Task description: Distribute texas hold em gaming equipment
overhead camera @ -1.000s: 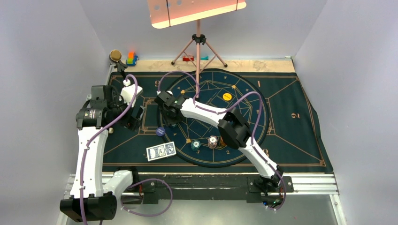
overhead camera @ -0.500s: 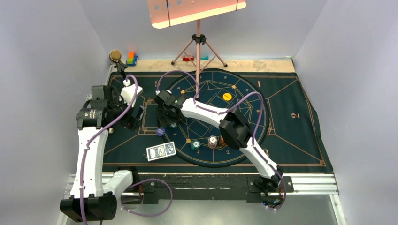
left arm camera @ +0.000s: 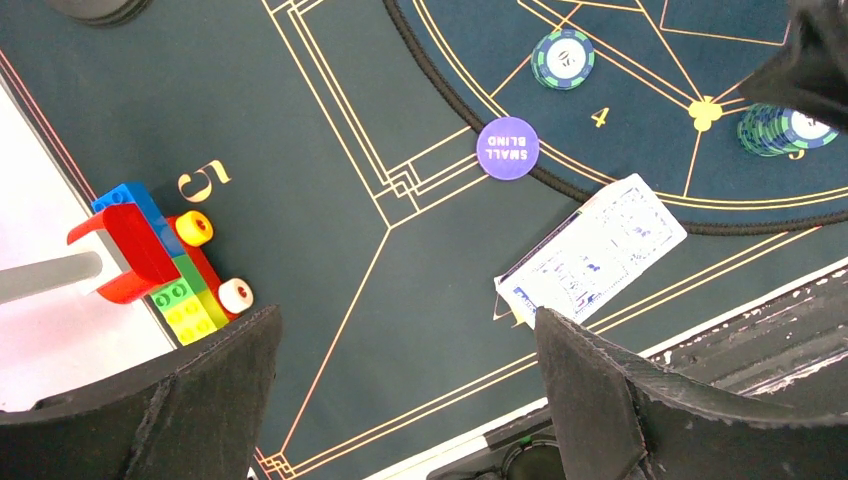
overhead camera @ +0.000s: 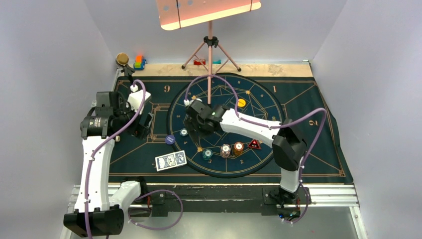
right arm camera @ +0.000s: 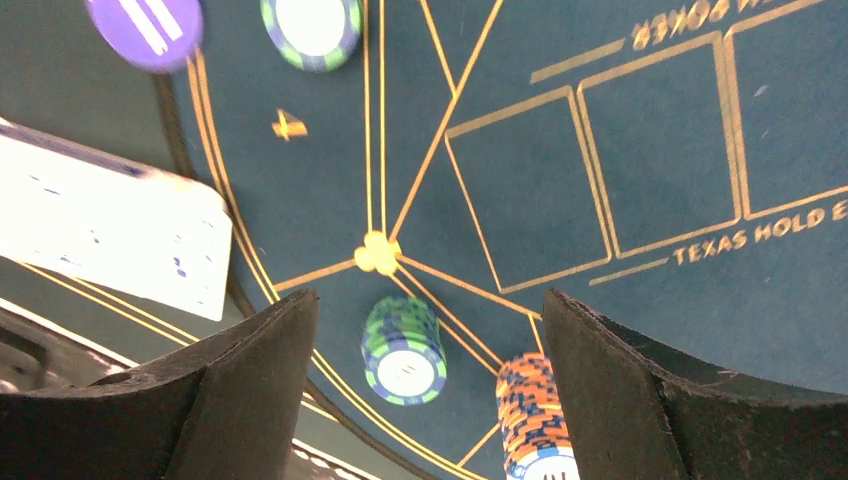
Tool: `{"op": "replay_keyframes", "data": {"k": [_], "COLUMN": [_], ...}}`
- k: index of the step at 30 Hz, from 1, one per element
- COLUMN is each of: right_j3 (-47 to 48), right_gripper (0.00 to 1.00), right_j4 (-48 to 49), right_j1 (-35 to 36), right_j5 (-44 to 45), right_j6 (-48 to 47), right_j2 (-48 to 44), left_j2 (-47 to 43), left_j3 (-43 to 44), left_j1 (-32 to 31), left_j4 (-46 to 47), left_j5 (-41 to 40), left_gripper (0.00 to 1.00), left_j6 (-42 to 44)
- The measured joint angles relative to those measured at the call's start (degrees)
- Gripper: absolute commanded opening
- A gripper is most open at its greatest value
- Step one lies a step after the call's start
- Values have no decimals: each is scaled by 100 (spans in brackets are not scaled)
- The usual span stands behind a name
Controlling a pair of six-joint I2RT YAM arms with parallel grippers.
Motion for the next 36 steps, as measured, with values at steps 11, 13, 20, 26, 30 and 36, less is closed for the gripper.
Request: {"op": "replay_keyframes", "data": {"k": [11,13,20,26,30,36], "right_j3": [-973,-1051,-1191,-1231,-1261,-1309], "right_gripper": [81,78,75,71,63,53], "right_j4": [87,144,284,378,409,422], "right_j1": [326,341,343,343,343,343], "right_j5": [-299,-361,-446,-444,-444,-446], "right_j6": [-101,-107,-109,-109,-111,-116], "right_j2": [-52,-52,-39,57,122,155], "left_j2": [22,22,22,22,20,20], "left_j3": [2,2,2,4,11,11], "left_j1": [0,0,0,0,0,0], "left_j4": [-68,-83,-92,-92,-94,-94], "left_j5": [-2,-2,-4,-9,-9,-15], "left_gripper": [100,100,100,100,100,100], "left_j6": [2,2,2,2,2,2]}}
